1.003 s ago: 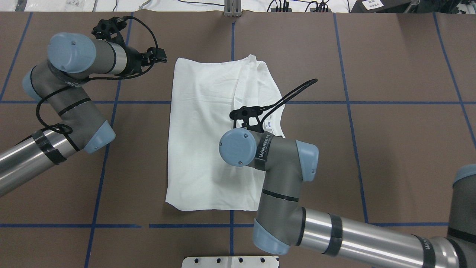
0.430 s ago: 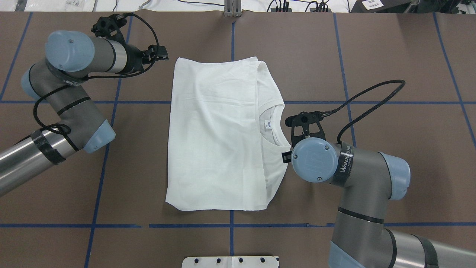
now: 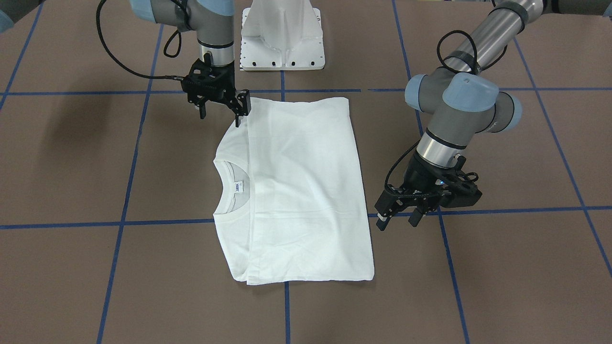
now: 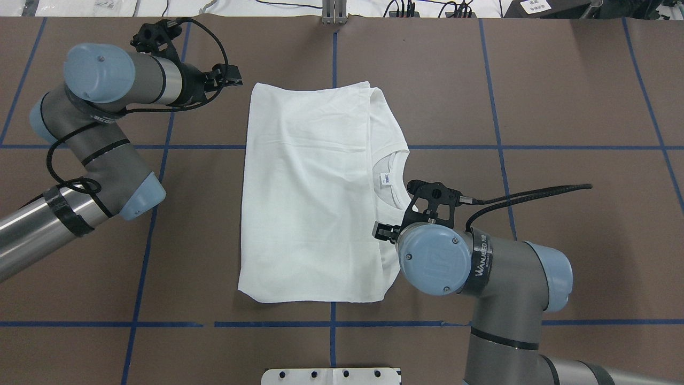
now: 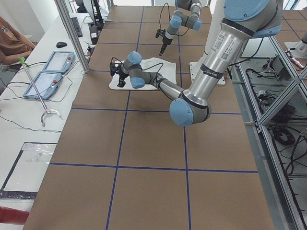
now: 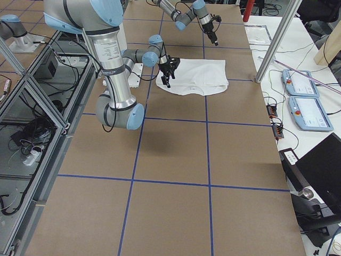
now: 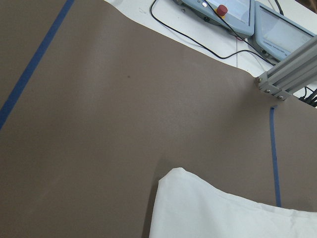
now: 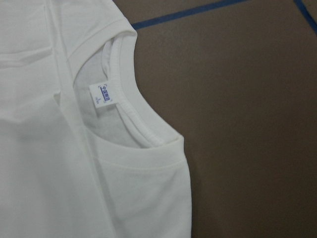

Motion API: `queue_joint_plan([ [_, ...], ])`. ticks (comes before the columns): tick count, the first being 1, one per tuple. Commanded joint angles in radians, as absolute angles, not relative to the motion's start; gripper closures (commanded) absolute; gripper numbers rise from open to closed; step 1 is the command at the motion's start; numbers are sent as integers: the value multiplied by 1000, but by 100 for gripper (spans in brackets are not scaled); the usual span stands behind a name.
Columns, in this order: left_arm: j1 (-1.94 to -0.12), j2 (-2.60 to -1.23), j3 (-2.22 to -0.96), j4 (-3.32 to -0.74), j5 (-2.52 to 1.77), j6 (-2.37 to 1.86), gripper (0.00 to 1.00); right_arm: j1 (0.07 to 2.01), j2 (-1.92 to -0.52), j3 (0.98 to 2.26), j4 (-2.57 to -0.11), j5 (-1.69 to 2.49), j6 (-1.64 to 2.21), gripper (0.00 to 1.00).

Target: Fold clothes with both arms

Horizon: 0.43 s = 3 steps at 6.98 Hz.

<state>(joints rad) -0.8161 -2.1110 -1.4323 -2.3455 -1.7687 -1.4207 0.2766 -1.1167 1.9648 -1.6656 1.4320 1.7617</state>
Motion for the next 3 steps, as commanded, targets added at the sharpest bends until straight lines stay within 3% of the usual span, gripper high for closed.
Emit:
queue_joint_plan([
  [1,-816,-2111,-1434,-2345,-1769,-1424,0,180,-1115,1963,-1574,1413,2126,0],
  [3,-816,-2111,-1434,-2345,-1769,-1424,0,146,-1143,1959,-1553,1360,2381,0],
])
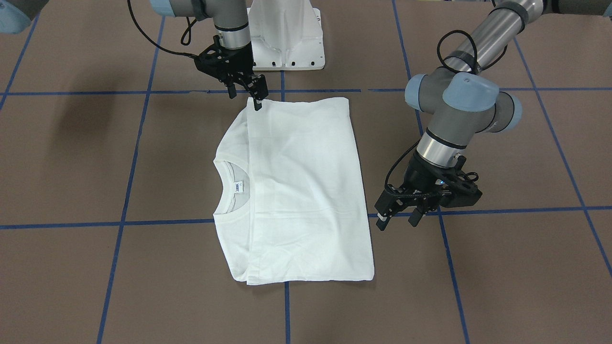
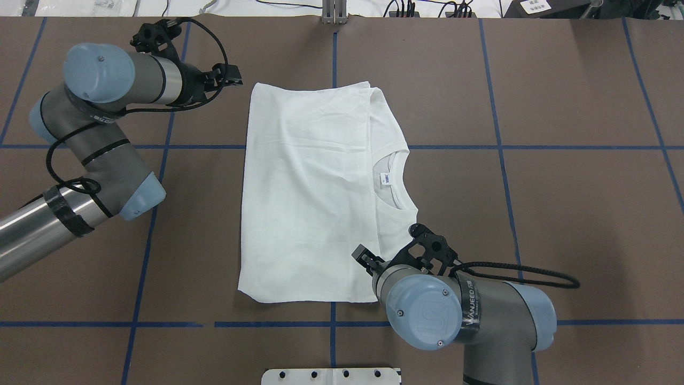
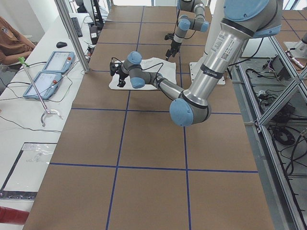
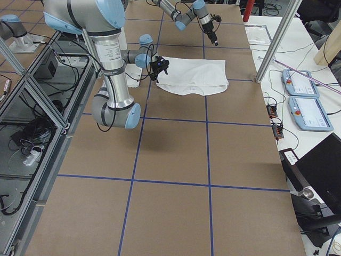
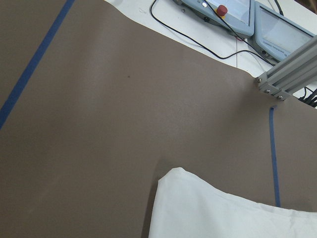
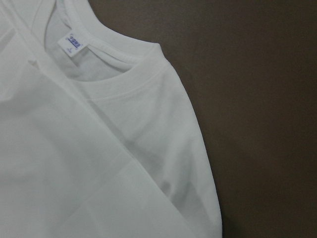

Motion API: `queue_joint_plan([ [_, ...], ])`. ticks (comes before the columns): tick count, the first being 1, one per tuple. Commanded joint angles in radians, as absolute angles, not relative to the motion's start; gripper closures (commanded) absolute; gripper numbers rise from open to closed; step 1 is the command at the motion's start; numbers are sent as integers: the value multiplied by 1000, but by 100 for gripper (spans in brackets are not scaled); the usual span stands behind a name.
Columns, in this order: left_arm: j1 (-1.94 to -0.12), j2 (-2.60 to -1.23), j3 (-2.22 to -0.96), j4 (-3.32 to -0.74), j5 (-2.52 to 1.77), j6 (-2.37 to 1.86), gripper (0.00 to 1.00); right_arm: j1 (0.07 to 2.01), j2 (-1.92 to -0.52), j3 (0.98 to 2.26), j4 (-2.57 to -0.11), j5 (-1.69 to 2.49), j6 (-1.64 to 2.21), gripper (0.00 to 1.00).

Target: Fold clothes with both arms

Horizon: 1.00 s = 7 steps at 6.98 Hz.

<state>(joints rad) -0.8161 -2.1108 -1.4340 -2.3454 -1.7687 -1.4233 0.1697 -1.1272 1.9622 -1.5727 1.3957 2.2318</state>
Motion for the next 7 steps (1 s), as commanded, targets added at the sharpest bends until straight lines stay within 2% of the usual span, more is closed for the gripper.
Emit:
queue_joint_plan([
  [1,-816,-2111,-1434,-2345,-1769,-1424,0,137,-1149,1930,-1496,1333,2451,1],
  [3,-815,-2112,-1434,-2345,-1769,-1427,0,138,-1152,1866,-1422,1319,2477,6],
  [6,-813,-2112,-1434,-2345,-1767,-1437,0,140,-1155,1856,-1425,1319,2479,21],
  [7,-815,-2112,-1434,-2345,-1767,-1439,0,138,-1161,1855,-1425,1321,2480,36],
])
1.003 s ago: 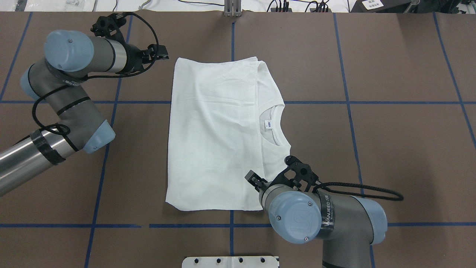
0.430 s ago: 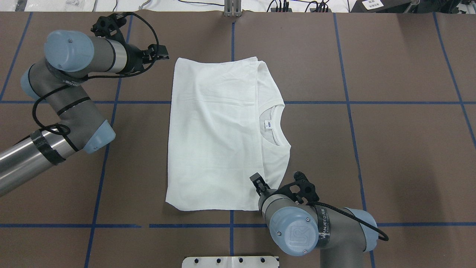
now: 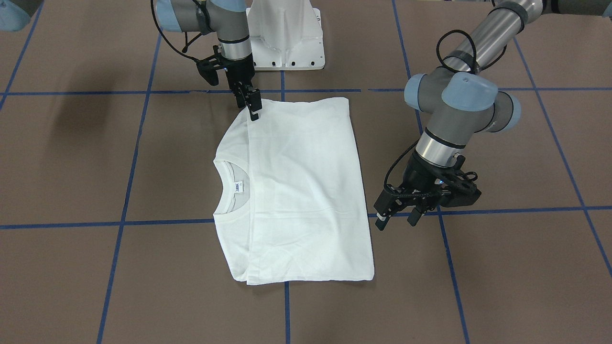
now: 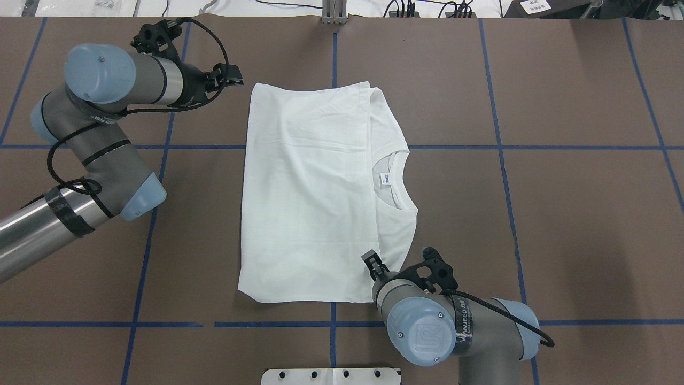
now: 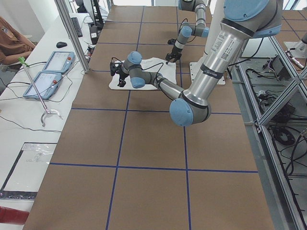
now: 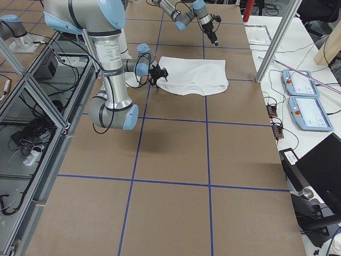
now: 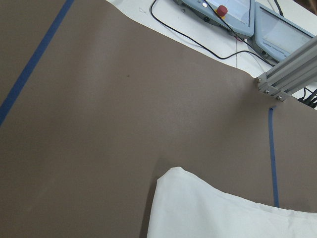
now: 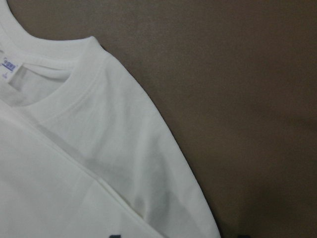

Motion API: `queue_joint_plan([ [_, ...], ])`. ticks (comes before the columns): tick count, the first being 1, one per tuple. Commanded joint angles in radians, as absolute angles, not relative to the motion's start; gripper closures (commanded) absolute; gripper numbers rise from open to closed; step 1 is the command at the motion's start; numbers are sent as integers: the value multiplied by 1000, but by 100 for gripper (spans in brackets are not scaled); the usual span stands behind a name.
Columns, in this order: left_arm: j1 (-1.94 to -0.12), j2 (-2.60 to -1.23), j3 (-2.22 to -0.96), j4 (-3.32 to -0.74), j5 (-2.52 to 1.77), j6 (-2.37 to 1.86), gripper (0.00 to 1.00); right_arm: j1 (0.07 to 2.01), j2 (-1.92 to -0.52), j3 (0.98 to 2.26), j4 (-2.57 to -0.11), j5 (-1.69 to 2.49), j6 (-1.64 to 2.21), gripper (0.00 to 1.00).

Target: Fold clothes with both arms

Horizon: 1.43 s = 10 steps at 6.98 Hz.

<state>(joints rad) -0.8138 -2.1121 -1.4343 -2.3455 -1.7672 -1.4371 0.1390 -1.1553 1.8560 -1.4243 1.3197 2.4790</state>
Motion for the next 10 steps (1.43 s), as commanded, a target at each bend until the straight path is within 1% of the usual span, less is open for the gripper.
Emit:
queue_joint_plan([
  [1,-815,-2112,-1434,-2345,-1767,-1439,0,140,-1160,1864,-1425,1322,2480,99],
  [5,-815,-2111,-1434,-2344,-1767,-1439,0,138,-1152,1864,-1420,1324,2480,100],
  [6,-813,-2112,-1436,-2344,-1769,-1475,0,141,-1151,1882,-1425,1324,2480,100],
  [7,-798,-2112,-1471,-2344,-1769,-1590,0,143,-1163,1920,-1430,1325,2480,100],
  [9,-631,-1926,-1746,-2342,-1758,-1715,0,143,-1187,1936,-1431,1325,2480,100],
  [10,-556,-1852,-1853,-2338,-1759,-1783,0,143,-1198,1950,-1431,1325,2480,100],
])
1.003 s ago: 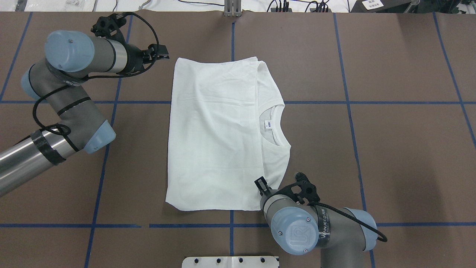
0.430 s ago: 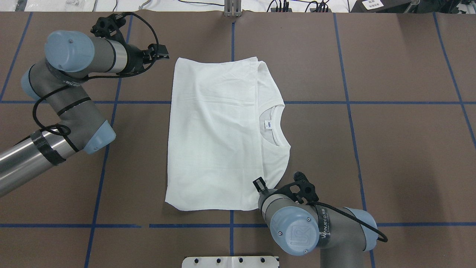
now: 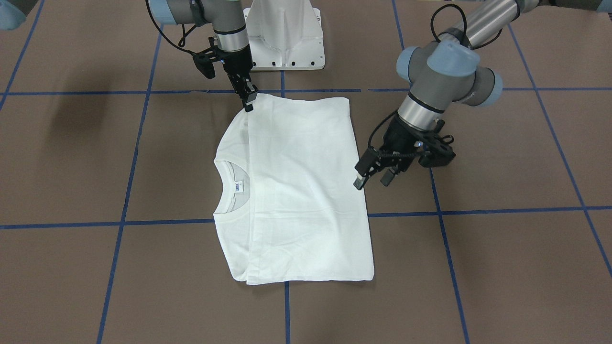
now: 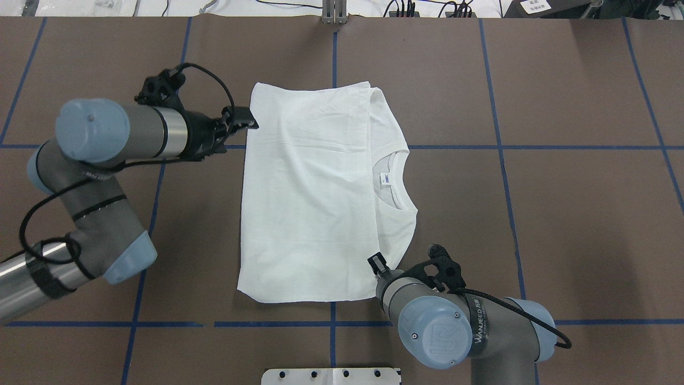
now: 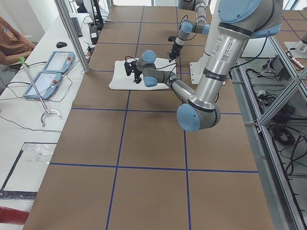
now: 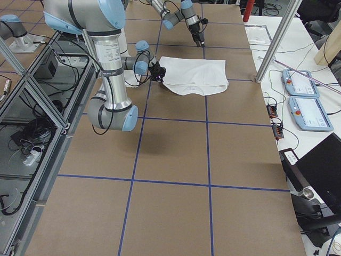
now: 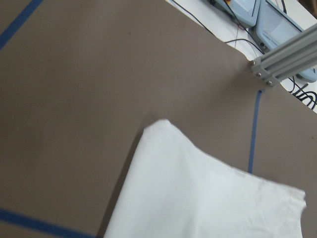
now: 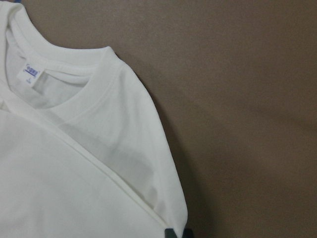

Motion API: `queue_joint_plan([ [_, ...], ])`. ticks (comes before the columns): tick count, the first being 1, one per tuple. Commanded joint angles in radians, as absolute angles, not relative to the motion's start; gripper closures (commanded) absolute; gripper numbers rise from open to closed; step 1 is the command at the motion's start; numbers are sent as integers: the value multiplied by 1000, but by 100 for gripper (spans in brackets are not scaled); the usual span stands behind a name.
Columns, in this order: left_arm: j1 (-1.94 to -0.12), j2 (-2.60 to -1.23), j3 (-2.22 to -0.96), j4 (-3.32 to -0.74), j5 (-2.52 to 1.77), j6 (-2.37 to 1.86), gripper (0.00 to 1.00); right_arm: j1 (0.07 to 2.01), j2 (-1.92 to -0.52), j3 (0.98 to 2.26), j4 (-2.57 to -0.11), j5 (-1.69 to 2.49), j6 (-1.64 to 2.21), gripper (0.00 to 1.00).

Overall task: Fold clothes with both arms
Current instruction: 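Bring the left gripper to the shirt's near edge beside the right gripper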

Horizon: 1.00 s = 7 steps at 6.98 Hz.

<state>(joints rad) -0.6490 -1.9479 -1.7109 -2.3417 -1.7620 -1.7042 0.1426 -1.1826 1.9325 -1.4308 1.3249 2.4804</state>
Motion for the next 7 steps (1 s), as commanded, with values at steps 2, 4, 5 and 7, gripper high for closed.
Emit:
queue_joint_plan([
  [2,-424,-1807,-1913,-2316,-1717,-2007,15,143,-1198,1956,-1431,1325,2480,100],
  [4,-353,-1798,-1919,-2301,-1650,-2006,21,141,-1197,1959,-1431,1325,2480,100],
  [5,-274,-1774,-1939,-2179,-1625,-2013,1,141,-1197,1959,-1431,1325,2480,100],
  [7,-212,-1756,-1986,-2097,-1502,-2136,0,141,-1193,1962,-1433,1324,2480,100],
])
